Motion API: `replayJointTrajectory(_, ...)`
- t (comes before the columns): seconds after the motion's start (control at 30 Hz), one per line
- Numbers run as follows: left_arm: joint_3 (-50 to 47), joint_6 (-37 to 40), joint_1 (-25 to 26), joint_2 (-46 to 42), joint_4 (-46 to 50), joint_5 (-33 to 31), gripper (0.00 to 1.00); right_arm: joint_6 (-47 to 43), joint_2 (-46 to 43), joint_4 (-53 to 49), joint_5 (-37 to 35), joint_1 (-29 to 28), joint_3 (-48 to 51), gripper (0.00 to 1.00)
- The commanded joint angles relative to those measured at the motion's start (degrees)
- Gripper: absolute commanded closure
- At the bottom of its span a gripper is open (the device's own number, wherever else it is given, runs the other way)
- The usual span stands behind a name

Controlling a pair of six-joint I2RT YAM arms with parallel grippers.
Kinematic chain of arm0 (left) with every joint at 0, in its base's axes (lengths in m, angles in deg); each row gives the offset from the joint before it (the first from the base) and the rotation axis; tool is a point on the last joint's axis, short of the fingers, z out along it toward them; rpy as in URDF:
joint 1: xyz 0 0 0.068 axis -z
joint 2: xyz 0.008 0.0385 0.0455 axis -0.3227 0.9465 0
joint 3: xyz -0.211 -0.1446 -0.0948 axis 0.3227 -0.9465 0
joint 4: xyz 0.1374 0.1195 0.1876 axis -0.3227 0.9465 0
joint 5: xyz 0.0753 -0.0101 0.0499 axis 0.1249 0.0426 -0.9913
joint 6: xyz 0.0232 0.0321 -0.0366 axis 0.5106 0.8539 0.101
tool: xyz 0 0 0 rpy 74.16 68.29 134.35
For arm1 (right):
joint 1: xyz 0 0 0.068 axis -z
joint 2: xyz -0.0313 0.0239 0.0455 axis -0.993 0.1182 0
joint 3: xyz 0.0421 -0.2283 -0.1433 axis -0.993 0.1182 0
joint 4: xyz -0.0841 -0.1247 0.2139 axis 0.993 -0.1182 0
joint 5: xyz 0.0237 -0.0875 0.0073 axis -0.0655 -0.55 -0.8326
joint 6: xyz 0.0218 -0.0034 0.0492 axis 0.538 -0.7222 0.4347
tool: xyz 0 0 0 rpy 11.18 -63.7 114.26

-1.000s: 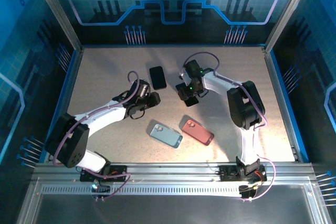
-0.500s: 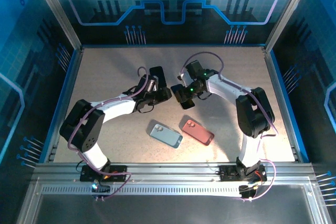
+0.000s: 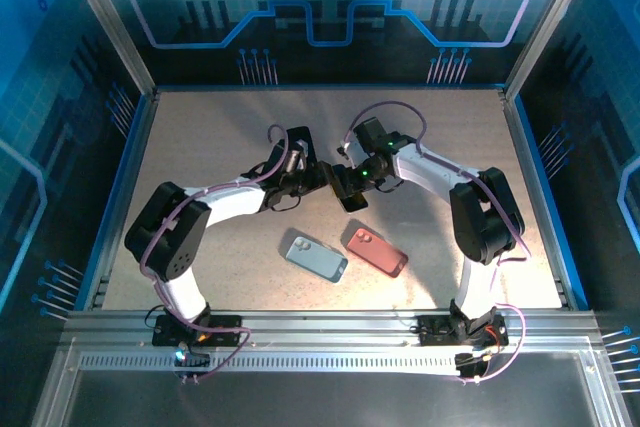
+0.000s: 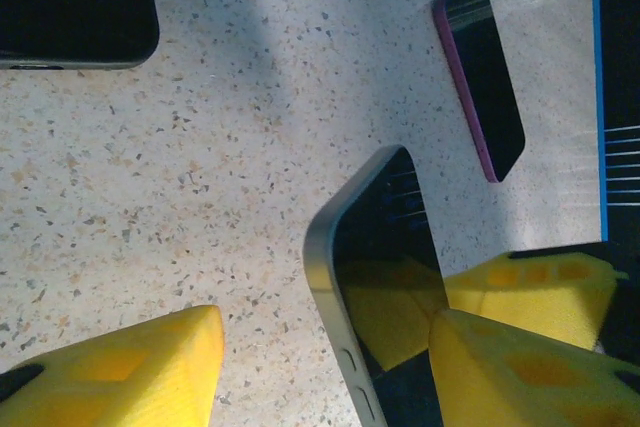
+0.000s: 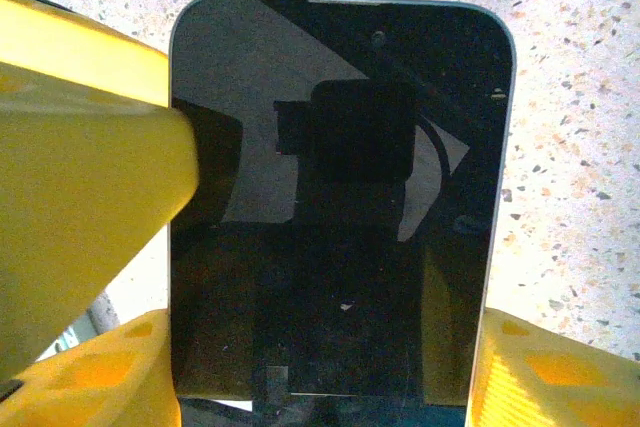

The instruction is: Put the phone into the phone case

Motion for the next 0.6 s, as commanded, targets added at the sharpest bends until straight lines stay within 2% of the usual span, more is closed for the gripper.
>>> replayJointTrajectory(0.0,2.0,-0.6,0.5,1.3,-1.8,1.0,0.45,1.3,-3.0,1.1,2.9,-0.7,0.0,0.47)
replayJointTrajectory(0.33,3.7,-1.0,0.6,3.5,-2.3,1.5,0.54,2.0,-4.3,1.4,4.2,-0.9,0.1,0.48)
replayJointTrajectory(0.57,4.3,-1.4,0.8,4.2,-2.6,1.6,0.70,2.4,-5.3,1.5,5.2,-1.0,0.3,0.49)
